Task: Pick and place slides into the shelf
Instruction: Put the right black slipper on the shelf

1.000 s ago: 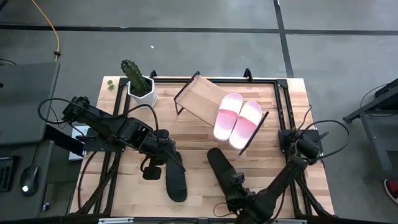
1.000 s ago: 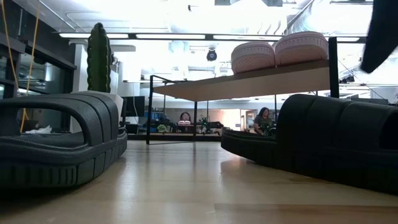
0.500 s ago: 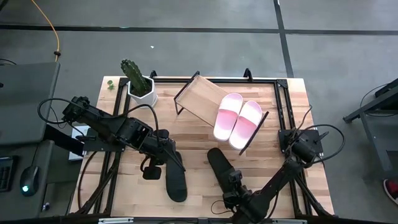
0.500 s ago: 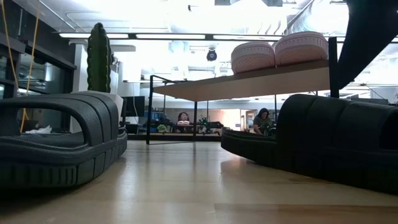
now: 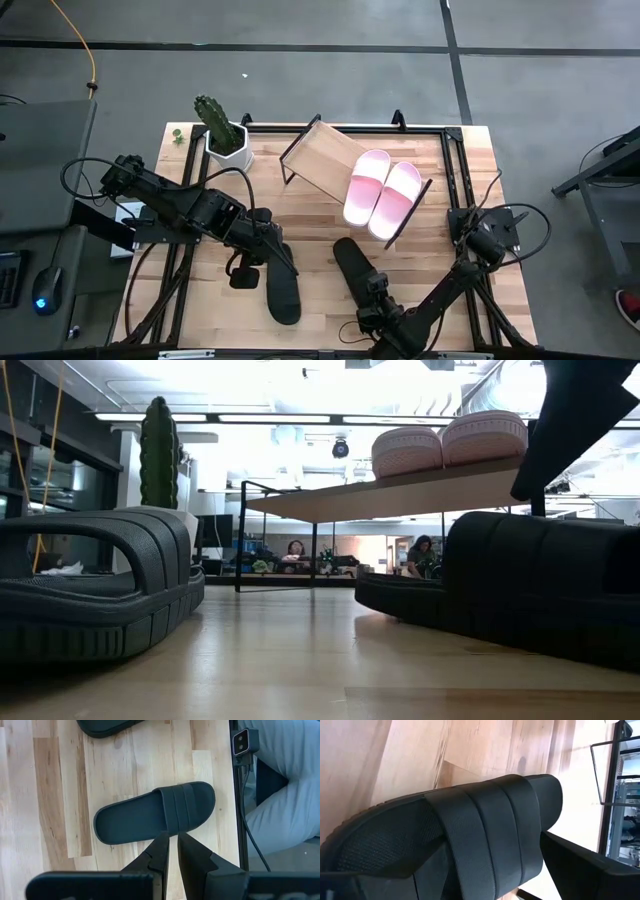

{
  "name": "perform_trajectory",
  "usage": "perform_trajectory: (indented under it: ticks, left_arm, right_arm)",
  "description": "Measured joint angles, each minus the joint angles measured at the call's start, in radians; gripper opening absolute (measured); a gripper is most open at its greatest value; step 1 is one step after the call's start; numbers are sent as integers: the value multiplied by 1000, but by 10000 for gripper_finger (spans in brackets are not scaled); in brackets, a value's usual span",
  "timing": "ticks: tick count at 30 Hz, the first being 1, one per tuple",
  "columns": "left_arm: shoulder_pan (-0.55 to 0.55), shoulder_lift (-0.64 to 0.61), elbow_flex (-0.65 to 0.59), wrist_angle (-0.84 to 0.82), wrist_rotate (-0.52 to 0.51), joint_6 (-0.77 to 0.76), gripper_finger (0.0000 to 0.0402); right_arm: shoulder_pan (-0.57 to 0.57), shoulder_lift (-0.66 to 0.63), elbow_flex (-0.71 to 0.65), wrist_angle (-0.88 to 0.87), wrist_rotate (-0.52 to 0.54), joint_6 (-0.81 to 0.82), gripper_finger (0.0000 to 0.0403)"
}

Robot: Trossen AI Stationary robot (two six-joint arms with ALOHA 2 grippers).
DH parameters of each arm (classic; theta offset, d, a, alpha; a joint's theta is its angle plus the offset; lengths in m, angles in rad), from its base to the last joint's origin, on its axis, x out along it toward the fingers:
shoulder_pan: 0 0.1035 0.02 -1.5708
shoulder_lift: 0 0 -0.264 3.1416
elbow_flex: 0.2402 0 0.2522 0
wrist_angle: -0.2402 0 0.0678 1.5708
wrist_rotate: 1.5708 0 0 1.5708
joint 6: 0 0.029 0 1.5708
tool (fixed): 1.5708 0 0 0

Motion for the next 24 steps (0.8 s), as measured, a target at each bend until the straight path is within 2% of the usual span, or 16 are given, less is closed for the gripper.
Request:
perform_trajectory:
  ticks: [17,20,24]
  left_arm:
    - [0,0,0,0,0,2,31]
    - [0,0,0,0,0,2,31]
    - [0,0,0,1,0,2,31]
  right_arm:
    - [-2,0,0,-3,-11,38,289]
    - [-5,0,0,-3,-10,52,269]
    - [-13,0,0,-4,-11,64,214]
